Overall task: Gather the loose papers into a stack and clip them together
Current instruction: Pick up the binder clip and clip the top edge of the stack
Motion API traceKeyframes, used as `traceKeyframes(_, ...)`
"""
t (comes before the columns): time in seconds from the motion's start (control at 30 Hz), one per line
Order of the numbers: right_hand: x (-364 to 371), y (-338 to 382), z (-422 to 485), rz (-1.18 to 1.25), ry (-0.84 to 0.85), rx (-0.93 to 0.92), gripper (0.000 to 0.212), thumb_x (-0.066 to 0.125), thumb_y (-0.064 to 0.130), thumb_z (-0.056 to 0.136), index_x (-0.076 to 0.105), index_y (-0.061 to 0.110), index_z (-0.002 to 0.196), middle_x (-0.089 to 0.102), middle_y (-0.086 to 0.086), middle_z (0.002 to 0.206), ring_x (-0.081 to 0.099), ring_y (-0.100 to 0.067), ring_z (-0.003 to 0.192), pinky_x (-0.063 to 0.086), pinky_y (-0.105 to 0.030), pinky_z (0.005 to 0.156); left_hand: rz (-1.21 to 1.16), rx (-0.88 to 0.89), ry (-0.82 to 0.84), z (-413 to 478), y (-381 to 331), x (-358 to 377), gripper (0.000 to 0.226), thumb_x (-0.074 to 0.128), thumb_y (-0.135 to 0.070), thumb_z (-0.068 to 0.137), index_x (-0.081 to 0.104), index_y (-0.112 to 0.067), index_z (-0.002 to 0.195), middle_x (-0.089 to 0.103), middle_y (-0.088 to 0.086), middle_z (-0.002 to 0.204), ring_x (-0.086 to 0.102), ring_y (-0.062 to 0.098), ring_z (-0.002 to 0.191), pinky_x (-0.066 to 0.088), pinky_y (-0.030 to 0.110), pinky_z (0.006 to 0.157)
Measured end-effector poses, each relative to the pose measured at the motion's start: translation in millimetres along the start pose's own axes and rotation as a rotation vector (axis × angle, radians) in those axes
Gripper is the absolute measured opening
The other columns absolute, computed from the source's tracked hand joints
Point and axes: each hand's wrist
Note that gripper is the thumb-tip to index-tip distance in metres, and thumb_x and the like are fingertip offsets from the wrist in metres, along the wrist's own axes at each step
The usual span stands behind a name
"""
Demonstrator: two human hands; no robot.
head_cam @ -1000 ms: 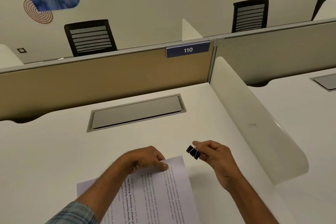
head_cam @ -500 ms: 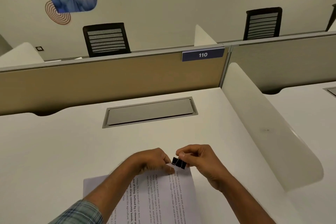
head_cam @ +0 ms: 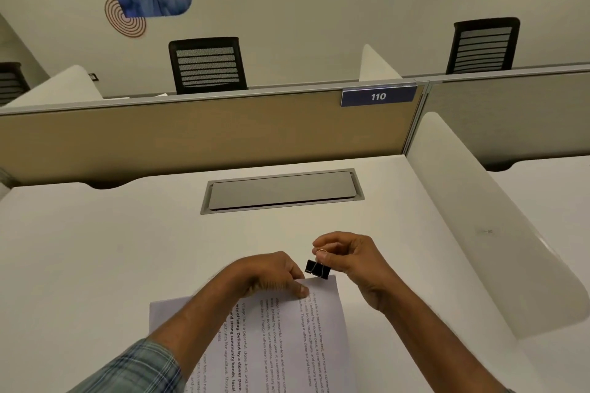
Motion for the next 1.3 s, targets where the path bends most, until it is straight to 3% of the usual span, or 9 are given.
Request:
traceKeyframes(0.13,4.9,7.0,5.1,-0.074,-0.002,0.000,0.022,0.081,0.000,0.082,0.079,0.015,0.097,0.080,-0.015,0.098,0.076,-0.029,0.098,0.056,-0.025,0.079,-0.008,0.001,0.004,-7.1,5.6,-4.2,0.031,0.073,-0.037,0.092,0.080,-0.016,0.113,0.081,0.006,0.112,0.076,0.022,0.089,0.061,0.040,0.092)
traceKeyframes(0.33,7.3,16.5,12.2,-0.198,0.068,-0.047,0.023,0.081,-0.002,0.081,0.077,0.014,0.095,0.080,-0.011,0.095,0.076,-0.017,0.087,0.060,-0.023,0.075,-0.049,-0.002,0.011,-14.5,10.9,-7.9,0.030,0.074,-0.036,0.091,0.080,-0.016,0.113,0.081,0.008,0.112,0.076,0.023,0.090,0.062,0.041,0.092)
traceKeyframes(0.47,4.8,21.8,18.8,-0.255,0.159,-0.047,0.023,0.081,-0.004,0.081,0.075,0.005,0.101,0.079,-0.016,0.099,0.077,-0.018,0.087,0.063,-0.030,0.083,-0.051,0.005,0.014,-18.8,11.6,-9.6,0.027,0.074,-0.035,0.092,0.081,-0.017,0.111,0.081,0.008,0.113,0.076,0.023,0.088,0.062,0.039,0.089)
traceKeyframes(0.57,5.8,25.2,22.5,-0.305,0.210,-0.029,0.024,0.080,-0.006,0.080,0.074,0.001,0.102,0.079,-0.019,0.101,0.076,-0.018,0.086,0.063,-0.029,0.081,-0.052,0.008,0.014,-21.3,12.5,-9.4,0.027,0.074,-0.036,0.092,0.081,-0.018,0.110,0.081,0.008,0.112,0.076,0.023,0.087,0.062,0.039,0.089)
traceKeyframes(0.73,12.6,29.1,23.1,-0.364,0.267,-0.012,0.019,0.079,-0.008,0.080,0.073,0.007,0.092,0.078,-0.023,0.101,0.075,-0.019,0.082,0.062,-0.029,0.078,-0.049,0.011,0.006,-23.9,16.2,-6.6,0.020,0.075,-0.037,0.090,0.082,-0.020,0.098,0.080,-0.003,0.097,0.075,0.026,0.088,0.062,0.039,0.088)
traceKeyframes(0.87,13.0,31.0,22.1,-0.358,0.270,-0.001,0.018,0.080,-0.007,0.080,0.072,0.005,0.090,0.079,-0.024,0.100,0.075,-0.019,0.079,0.062,-0.029,0.076,-0.075,0.005,0.011,-28.4,17.0,-7.5,0.022,0.076,-0.037,0.090,0.082,-0.021,0.104,0.082,0.005,0.107,0.076,0.030,0.095,0.063,0.043,0.094)
traceKeyframes(1.03,15.1,32.9,19.8,-0.383,0.286,0.006,0.017,0.079,-0.009,0.081,0.070,0.004,0.088,0.079,-0.023,0.099,0.077,-0.019,0.079,0.062,-0.028,0.075,-0.087,0.002,0.024,-31.3,17.9,-8.5,0.016,0.075,-0.038,0.090,0.083,-0.025,0.095,0.083,0.002,0.102,0.076,0.025,0.089,0.063,0.038,0.088)
traceKeyframes(1.2,18.3,27.7,19.3,-0.427,0.289,0.021,0.019,0.079,-0.007,0.081,0.068,0.009,0.082,0.080,-0.019,0.098,0.077,-0.019,0.082,0.062,-0.028,0.077,-0.114,-0.005,0.009,-33.5,18.2,-9.1,0.030,0.077,-0.037,0.089,0.082,-0.016,0.108,0.082,0.003,0.109,0.076,0.027,0.097,0.061,0.042,0.098)
traceKeyframes(1.3,17.0,25.4,19.5,-0.425,0.294,0.031,0.019,0.079,-0.007,0.081,0.068,0.008,0.082,0.081,-0.013,0.091,0.077,-0.015,0.077,0.060,-0.024,0.073,-0.112,-0.008,0.028,-33.6,17.7,-9.6,0.030,0.077,-0.038,0.088,0.082,-0.017,0.109,0.082,0.006,0.109,0.077,0.030,0.096,0.062,0.044,0.096)
Point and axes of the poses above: each hand's wrist, its own z-axis towards the middle knuckle, its own x-axis out of the palm, y = z × x
